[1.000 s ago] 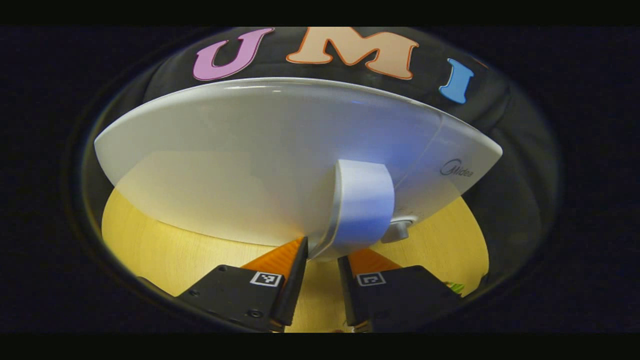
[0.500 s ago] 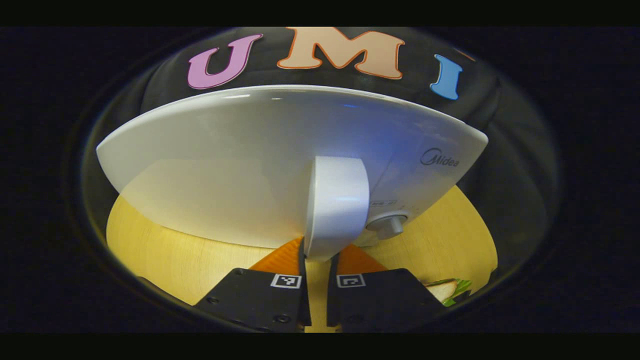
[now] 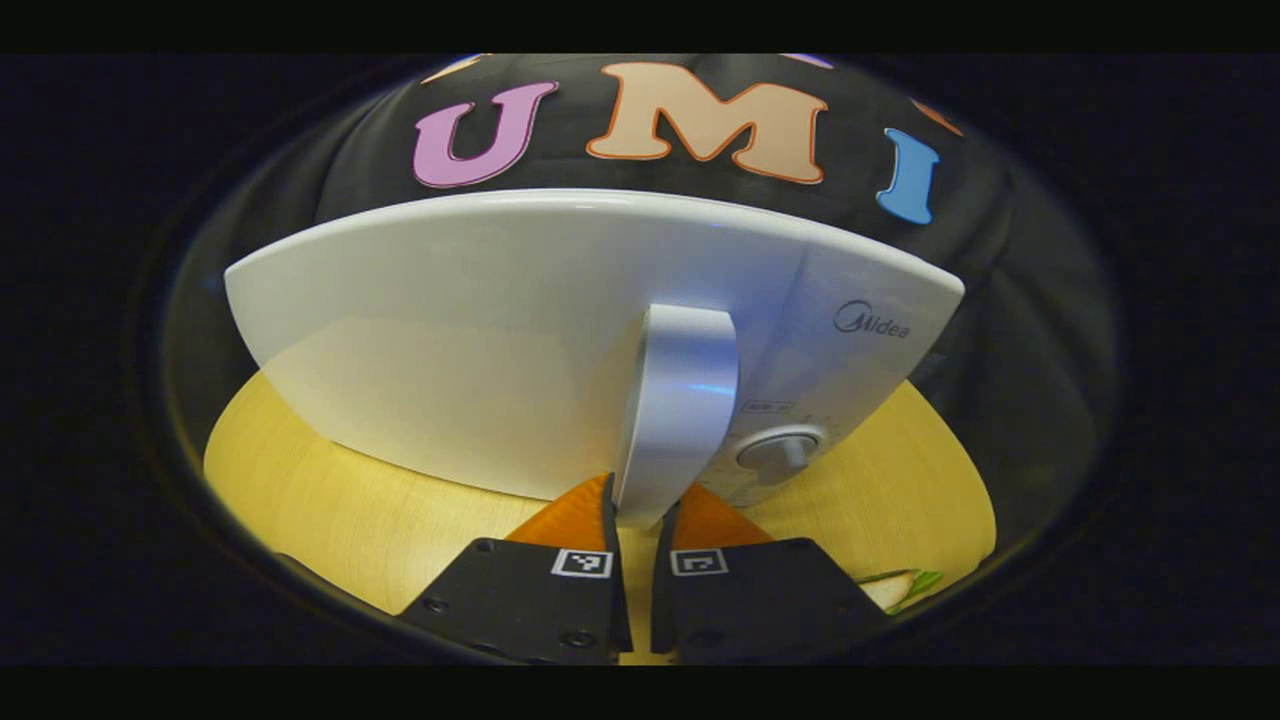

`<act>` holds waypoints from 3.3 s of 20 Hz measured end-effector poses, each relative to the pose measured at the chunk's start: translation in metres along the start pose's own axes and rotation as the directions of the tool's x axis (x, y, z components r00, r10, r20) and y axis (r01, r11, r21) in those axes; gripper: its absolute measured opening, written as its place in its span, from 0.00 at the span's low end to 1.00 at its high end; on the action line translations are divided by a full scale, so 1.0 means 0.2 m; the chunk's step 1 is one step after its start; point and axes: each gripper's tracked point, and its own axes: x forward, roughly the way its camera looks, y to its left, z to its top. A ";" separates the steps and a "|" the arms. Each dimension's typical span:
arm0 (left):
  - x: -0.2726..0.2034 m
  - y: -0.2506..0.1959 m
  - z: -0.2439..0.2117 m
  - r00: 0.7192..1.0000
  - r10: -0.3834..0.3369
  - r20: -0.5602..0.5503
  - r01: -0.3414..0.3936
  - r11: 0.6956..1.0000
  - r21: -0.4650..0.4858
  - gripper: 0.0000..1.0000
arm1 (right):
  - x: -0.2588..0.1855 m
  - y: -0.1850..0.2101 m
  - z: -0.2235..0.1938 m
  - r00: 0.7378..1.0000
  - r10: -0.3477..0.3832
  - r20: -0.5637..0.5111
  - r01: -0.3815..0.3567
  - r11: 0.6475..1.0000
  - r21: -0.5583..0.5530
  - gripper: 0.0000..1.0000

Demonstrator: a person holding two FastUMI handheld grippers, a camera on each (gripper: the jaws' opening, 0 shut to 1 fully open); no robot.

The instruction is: Open the microwave oven with the left hand, put the food in, and close the microwave oven.

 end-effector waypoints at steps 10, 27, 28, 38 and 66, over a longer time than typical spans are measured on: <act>-0.30 0.07 -0.16 0.997 -0.051 0.054 0.048 0.997 0.057 0.05 | -0.01 -0.11 0.00 0.995 -0.098 -0.008 0.098 0.995 -0.029 0.91; -0.79 0.53 -0.34 0.998 0.055 0.034 -0.054 0.998 -0.016 0.87 | 0.10 0.22 -0.28 0.961 0.229 -0.154 -0.245 0.965 -0.092 0.91; -0.82 0.55 -0.34 0.996 0.072 0.045 -0.070 0.997 -0.033 0.97 | 0.10 0.22 -0.30 0.957 0.240 -0.164 -0.258 0.961 -0.097 0.91; -1.22 0.87 -0.38 0.968 0.234 0.087 -0.223 0.967 -0.123 1.00 | 0.04 0.37 -0.39 0.916 0.345 -0.203 -0.374 0.919 -0.127 0.90; -1.87 2.19 -0.38 0.923 0.355 0.149 -0.338 0.932 -0.131 1.00 | -0.61 1.06 -0.85 0.969 0.157 -0.192 -0.182 0.976 -0.118 0.96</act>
